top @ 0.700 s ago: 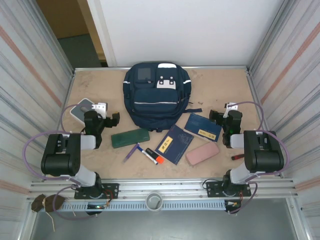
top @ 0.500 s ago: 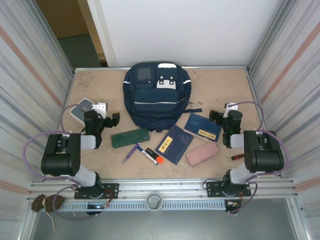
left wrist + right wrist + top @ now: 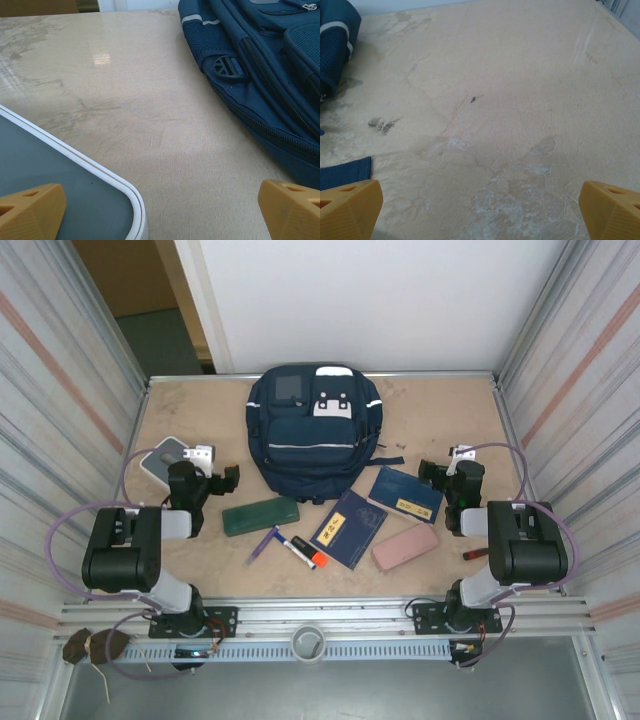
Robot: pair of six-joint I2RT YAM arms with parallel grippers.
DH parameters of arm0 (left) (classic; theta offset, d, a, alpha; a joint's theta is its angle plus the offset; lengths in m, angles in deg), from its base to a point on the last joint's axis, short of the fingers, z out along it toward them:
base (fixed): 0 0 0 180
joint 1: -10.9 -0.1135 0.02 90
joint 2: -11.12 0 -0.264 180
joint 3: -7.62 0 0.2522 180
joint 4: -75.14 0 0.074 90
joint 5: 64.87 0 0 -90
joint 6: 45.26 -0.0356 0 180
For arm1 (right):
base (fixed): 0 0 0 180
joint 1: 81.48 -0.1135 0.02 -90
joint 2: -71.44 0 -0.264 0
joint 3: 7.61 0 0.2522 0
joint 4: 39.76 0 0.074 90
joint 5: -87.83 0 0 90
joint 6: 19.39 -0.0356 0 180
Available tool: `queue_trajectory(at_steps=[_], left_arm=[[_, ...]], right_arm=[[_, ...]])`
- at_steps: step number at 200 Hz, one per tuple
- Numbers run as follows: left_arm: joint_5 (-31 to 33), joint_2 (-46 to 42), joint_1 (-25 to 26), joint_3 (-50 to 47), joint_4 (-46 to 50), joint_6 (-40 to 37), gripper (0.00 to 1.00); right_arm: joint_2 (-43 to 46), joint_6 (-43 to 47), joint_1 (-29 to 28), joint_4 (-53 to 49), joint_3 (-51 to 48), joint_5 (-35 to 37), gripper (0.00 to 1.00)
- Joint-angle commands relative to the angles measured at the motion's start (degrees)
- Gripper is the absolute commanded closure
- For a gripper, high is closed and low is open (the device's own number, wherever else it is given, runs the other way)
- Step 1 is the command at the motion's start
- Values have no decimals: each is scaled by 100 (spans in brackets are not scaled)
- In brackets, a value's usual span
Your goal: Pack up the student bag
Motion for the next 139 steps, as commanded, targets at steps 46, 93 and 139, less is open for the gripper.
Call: queue_trajectory(at_steps=[46,93,139], left_arm=[[38,-84,13,9,-29,-49,1],[1329,-1409,25,322,1515,533,1],[473,-2534,-224,904,3323,2399,1]], right_arm=[[-30,90,22,2,105,-13,1],[1019,229,-430,-1027,273,1169,1],[2635,-1086,-352,-3587,1064,1474,1]])
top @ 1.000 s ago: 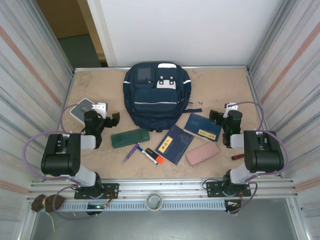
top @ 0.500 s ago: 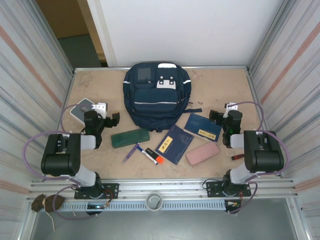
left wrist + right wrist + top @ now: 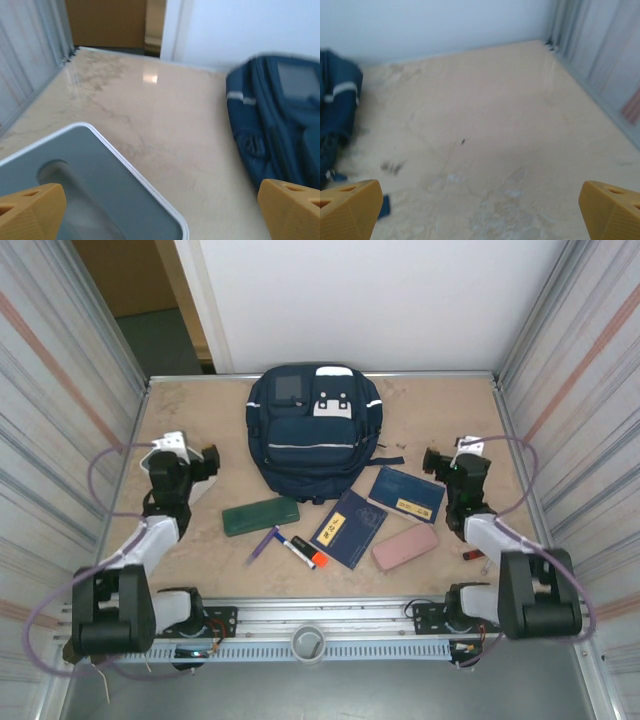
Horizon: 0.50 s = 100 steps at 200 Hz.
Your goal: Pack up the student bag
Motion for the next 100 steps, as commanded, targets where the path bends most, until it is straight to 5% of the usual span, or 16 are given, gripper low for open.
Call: queue_trajectory(at_steps=[1,30,66,100], left_arm=[[-456,-354,32,280,1081,1151,1],[-527,-291,985,579,1407,1719,1],[94,650,2636,1660,2633,1733,1],[-172,1248,3073,2212,3212,1798,1]], right_arm=[[608,-731,59,-1631,613,260,1],[640,-1114,-160,-2544,1265,-903,1],[-883,-710,-1003,-4189,2913,-1467,1],[-2254,-675,-814,-5058,4200,-2407,1]])
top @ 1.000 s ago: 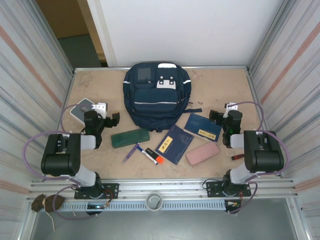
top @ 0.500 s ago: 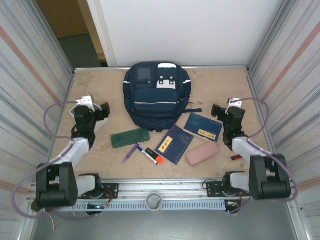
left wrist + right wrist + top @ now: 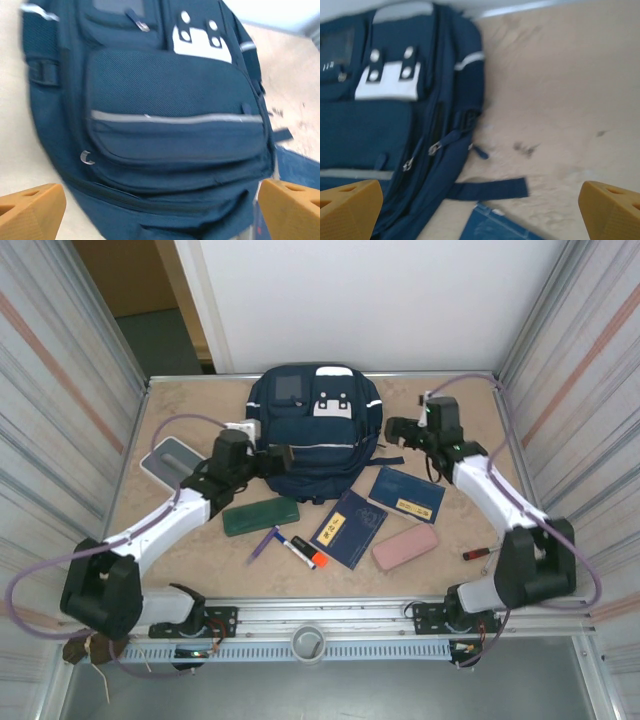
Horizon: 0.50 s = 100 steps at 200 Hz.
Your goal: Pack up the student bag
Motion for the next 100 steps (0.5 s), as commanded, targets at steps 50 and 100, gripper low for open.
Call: queue_trajectory(at_steps=[50,100], left_arm=[[-985,686,197,271,477,951,1],[-547,1250,-55,569,604,1064,1]], right_arm=[[-2016,-728,453,-1175,1909,-2245,6],[-3217,-1118,351,-1097,2681,-2150,13]])
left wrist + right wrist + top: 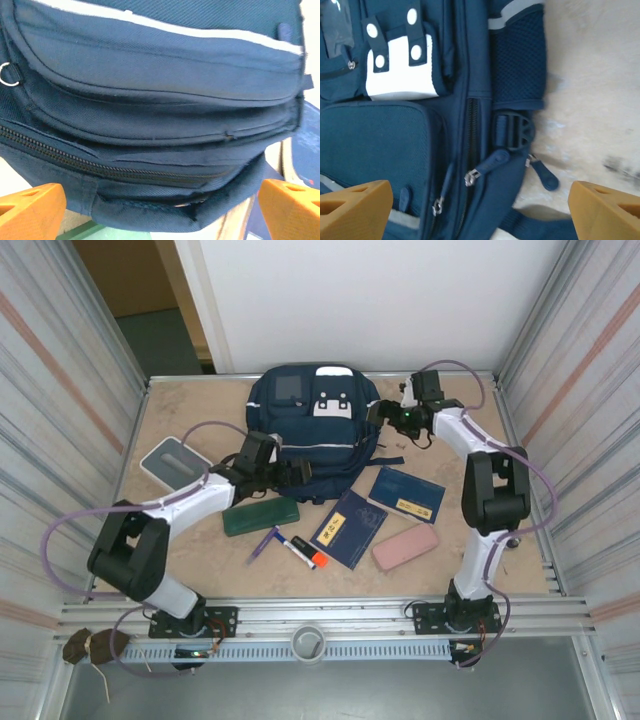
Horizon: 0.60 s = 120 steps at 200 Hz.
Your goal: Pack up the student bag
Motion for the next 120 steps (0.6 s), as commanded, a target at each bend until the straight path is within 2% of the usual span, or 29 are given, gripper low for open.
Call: queue_trajectory(at_steps=[1,44,66,75,86,102,120], left_arm=[[68,-3,-287,180,47,231,1],[-268,259,-547,310,-155,273,3],[-523,648,-557,500,-311,354,9],[-548,772,-556,551,-366,407,10],[-623,912,-565,596,-481,438,16],[-785,1127,-591,741,-568,408,29],[-972,1362,-650,976,-622,328,44]], right_arm=[[-439,-338,28,-167,251,-164,13],[-1001,-538,-58,182,324,-662,18],[-1206,-623,-112,332,398,-956,28],[-1238,-697,-112,471,394,-1138,34],[-1235,-769,-112,576,375,-1246,47],[-1103,-790,-112,658,302,-1272,70],[-780,-968,-116,975,8,-1332,87]])
